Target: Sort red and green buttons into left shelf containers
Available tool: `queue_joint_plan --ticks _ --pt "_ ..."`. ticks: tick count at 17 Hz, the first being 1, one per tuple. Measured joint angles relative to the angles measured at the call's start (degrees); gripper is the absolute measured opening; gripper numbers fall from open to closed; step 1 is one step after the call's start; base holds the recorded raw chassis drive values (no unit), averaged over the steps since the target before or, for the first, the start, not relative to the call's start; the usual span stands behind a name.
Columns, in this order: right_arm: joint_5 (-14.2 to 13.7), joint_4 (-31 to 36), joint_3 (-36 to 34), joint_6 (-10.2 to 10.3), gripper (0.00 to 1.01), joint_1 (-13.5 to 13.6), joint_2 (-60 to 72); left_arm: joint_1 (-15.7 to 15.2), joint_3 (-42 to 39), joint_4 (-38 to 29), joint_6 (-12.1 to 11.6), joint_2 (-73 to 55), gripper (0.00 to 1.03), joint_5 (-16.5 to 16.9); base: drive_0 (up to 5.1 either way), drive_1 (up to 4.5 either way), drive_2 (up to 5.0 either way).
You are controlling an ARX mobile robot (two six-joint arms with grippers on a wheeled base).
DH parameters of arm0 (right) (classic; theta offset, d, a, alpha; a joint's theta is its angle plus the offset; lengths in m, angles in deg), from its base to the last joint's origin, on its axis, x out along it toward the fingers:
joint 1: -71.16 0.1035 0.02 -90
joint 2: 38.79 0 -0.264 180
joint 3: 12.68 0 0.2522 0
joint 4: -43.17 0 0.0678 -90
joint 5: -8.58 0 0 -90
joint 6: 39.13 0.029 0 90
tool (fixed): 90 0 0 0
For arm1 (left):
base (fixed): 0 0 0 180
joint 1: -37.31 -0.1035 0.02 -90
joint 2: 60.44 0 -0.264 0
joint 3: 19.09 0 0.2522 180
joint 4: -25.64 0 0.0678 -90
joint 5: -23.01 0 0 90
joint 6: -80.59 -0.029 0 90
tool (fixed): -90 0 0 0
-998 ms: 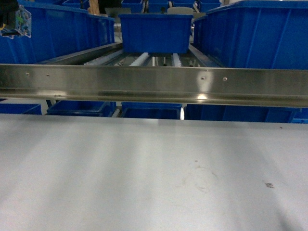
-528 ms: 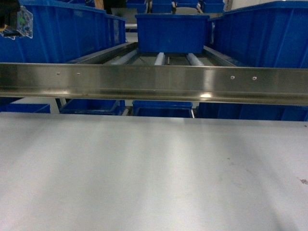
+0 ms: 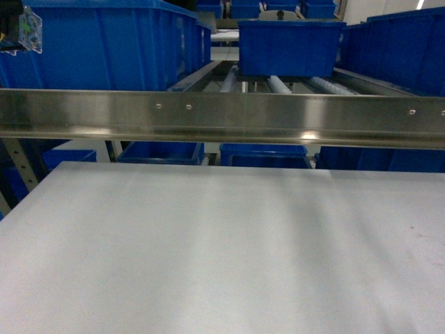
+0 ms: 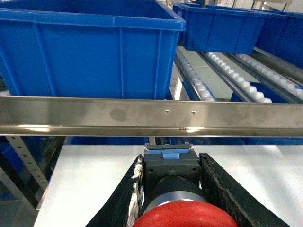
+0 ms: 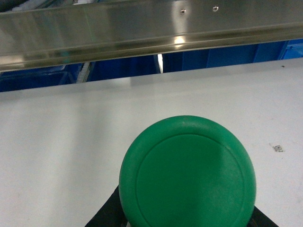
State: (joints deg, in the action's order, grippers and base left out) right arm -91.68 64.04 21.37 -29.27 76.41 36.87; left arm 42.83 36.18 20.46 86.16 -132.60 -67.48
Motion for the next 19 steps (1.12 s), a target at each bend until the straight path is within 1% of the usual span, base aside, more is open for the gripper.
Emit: queue_joint_plan --ticks 19 --pt "0.0 -0.1 0.0 0.0 0.26 0.0 0.0 0.0 0.0 0.0 0.0 0.0 0.3 0.0 -5.0 2.48 2.5"
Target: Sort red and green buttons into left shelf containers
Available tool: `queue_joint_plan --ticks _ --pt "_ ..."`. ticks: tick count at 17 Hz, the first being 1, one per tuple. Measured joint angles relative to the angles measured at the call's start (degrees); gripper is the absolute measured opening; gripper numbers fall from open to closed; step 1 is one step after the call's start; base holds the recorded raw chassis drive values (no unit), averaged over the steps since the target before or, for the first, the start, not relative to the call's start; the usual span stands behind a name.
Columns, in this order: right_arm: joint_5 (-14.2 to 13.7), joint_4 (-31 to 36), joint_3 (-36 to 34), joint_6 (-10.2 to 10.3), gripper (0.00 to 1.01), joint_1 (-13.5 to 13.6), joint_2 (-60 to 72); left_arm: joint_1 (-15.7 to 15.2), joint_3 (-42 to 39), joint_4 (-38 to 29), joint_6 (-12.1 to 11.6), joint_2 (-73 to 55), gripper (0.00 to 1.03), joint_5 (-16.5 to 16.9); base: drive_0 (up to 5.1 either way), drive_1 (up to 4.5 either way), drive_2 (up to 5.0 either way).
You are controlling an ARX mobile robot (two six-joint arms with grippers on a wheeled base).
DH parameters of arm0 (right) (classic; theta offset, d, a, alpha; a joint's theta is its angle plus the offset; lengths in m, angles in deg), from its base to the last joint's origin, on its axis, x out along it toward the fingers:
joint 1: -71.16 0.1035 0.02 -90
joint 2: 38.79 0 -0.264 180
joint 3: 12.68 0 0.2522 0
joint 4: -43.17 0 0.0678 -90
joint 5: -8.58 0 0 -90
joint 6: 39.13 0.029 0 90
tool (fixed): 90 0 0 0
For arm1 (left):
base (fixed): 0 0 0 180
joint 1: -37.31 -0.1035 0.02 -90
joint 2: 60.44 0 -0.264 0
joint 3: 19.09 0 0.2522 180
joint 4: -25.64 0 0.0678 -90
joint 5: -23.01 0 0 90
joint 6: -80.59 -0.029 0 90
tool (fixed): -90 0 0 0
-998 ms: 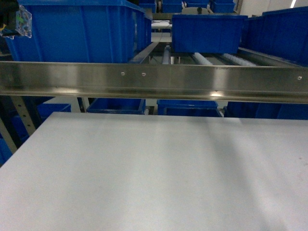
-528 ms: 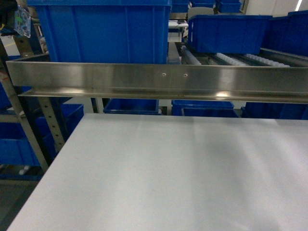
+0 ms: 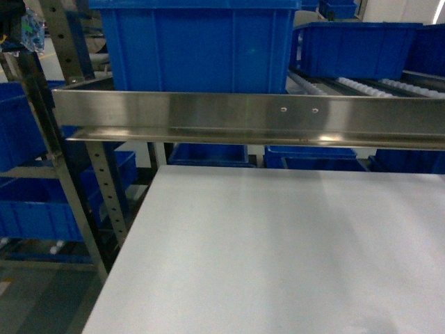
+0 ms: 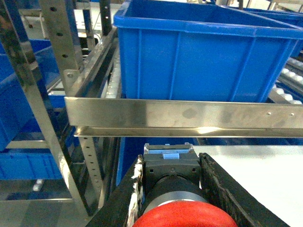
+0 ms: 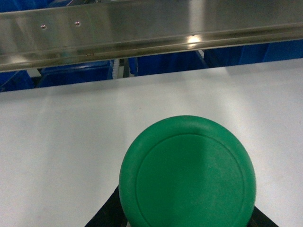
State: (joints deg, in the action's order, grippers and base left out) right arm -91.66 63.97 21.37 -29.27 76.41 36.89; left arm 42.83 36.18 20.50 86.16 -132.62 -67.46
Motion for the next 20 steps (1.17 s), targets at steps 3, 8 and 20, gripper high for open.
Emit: queue_joint_plan --ticks 3,8,20 --pt "0.0 0.0 0.0 0.0 0.26 0.0 0.0 0.0 0.0 0.0 0.0 0.0 0.3 0.0 -5.1 2.36 2.4" --pt "0.0 0.1 0.0 0.0 0.26 0.0 0.0 0.0 0.0 0.0 0.0 0.0 0.3 0.0 -4.9 2.93 1.9" --pt "0.0 0.0 0.0 0.0 0.26 0.0 0.0 0.0 0.0 -0.1 0.0 0.0 0.3 0.0 -4.2 4.37 0.1"
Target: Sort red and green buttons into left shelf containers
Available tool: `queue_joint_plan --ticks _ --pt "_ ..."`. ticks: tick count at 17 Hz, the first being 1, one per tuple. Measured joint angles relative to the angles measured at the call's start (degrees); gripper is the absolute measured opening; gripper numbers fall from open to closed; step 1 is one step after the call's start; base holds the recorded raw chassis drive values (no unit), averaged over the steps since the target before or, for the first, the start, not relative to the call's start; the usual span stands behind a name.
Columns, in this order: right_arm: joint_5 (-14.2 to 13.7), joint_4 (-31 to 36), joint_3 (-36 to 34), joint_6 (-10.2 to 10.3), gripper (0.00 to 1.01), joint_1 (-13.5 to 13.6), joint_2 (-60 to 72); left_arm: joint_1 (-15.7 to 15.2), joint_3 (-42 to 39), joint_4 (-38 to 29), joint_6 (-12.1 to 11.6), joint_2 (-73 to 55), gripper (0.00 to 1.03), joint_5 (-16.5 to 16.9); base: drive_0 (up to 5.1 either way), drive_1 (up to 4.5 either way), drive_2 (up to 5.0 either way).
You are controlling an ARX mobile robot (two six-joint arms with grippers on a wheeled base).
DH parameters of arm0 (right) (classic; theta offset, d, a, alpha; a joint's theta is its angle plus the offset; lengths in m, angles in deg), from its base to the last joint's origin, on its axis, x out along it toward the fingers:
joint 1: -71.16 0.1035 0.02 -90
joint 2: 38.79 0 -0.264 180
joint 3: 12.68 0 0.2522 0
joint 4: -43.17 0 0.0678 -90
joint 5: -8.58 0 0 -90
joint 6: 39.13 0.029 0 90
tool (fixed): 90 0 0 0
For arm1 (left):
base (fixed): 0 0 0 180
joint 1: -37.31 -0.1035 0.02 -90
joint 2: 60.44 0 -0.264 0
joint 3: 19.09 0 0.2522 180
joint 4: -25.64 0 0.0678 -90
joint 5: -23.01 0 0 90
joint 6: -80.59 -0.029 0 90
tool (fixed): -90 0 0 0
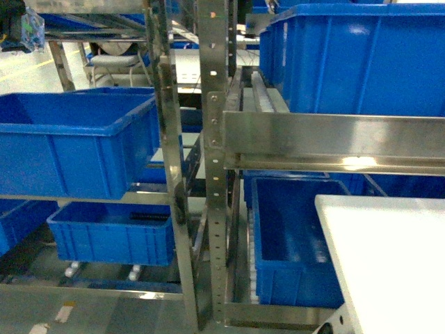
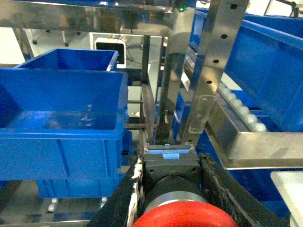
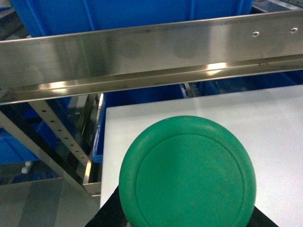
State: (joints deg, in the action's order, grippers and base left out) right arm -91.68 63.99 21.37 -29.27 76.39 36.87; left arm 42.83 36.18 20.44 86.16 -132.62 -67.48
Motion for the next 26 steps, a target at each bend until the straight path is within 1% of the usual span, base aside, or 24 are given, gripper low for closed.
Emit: queue_joint_plan --ticks 3,9,12,13,15,26 --pt "0.0 0.0 0.0 0.0 0.26 0.0 0.0 0.0 0.0 0.0 0.0 0.0 0.3 0.0 -4.8 3.62 1.1" --pt "0.1 -0.2 0.3 0.0 0.26 0.0 0.1 -0.2 0.0 0.1 0.0 -0.1 0.3 -0.4 -4.8 2.64 2.6" --pt "-0.2 -0.1 0.3 0.0 0.26 0.0 0.0 0.5 -0.1 -0.1 0.0 -0.1 0.3 0.3 -4.2 3.21 3.2" --pt "-0.2 0.0 0.3 0.0 0.26 0.0 -0.1 0.2 -0.1 0.1 0.0 -0.1 0.3 0.2 -4.9 2.58 2.6" --pt "-0.1 0.0 0.3 0.0 0.26 0.0 0.0 -0.2 -0.1 0.1 0.0 -0.1 0.3 -0.4 -4.8 3.75 0.4" --pt "-0.1 0.0 0.3 0.0 0.26 0.0 0.0 0.0 -0.1 0.1 0.0 -0.1 0.3 -0.1 -4.3 4.29 0.2"
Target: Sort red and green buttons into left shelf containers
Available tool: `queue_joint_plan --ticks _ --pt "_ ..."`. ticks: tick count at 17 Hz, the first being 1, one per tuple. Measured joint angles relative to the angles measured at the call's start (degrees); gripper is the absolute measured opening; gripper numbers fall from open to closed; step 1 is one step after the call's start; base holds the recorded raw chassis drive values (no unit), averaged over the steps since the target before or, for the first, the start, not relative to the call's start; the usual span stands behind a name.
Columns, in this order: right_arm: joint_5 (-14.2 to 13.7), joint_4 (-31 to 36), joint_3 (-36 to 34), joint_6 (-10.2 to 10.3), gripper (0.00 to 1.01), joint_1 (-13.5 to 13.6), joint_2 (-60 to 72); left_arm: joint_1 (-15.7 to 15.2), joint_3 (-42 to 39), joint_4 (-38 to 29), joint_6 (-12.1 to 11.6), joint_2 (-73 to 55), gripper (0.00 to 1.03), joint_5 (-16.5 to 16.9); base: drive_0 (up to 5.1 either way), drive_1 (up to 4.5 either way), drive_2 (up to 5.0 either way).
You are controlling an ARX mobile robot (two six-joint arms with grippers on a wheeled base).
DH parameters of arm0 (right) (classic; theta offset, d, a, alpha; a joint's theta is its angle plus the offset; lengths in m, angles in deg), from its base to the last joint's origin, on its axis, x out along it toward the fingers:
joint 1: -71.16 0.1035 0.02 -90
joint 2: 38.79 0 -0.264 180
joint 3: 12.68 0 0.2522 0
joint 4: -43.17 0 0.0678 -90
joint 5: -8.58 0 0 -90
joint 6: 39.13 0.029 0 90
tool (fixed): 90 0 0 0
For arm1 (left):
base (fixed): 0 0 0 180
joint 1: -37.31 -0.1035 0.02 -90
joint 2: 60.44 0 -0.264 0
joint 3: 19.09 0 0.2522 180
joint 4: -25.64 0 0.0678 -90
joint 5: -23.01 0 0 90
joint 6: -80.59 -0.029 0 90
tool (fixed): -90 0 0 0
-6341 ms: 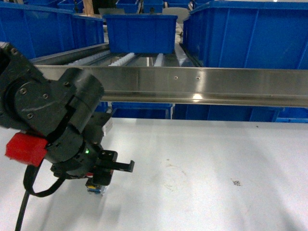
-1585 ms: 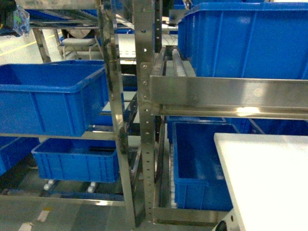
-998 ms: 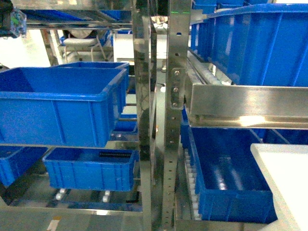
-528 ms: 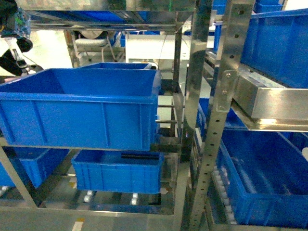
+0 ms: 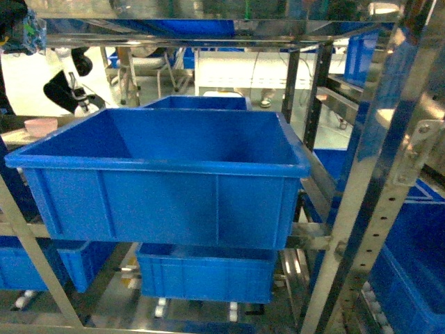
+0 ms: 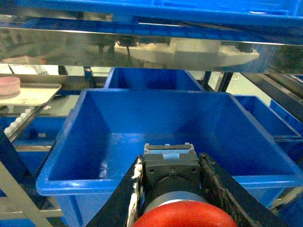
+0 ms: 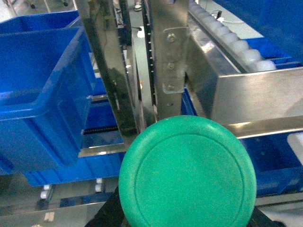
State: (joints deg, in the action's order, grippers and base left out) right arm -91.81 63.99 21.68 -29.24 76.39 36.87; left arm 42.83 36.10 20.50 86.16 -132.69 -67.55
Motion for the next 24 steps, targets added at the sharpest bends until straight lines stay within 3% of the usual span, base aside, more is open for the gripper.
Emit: queue_joint_plan --ticks 4,10,16,24 --pt "0.0 0.0 0.0 0.0 0.26 0.0 0.0 0.0 0.0 0.0 0.0 0.0 0.3 0.0 -4.5 4.06 0.5" --pt "0.3 0.0 0.0 0.0 0.26 0.3 0.0 0.0 0.0 0.1 0.0 -0.1 0.3 -0.2 0.0 0.0 0.0" --pt "0.1 0.0 0.0 0.0 0.26 0.0 0.0 -0.1 0.0 0.0 0.0 0.0 0.3 0.0 -3.6 4.93 -0.6" --pt "0.3 0.0 0.0 0.1 0.26 0.3 0.0 0.1 0.0 0.3 0.0 -0.3 0.3 0.1 -0.1 0.11 -0.3"
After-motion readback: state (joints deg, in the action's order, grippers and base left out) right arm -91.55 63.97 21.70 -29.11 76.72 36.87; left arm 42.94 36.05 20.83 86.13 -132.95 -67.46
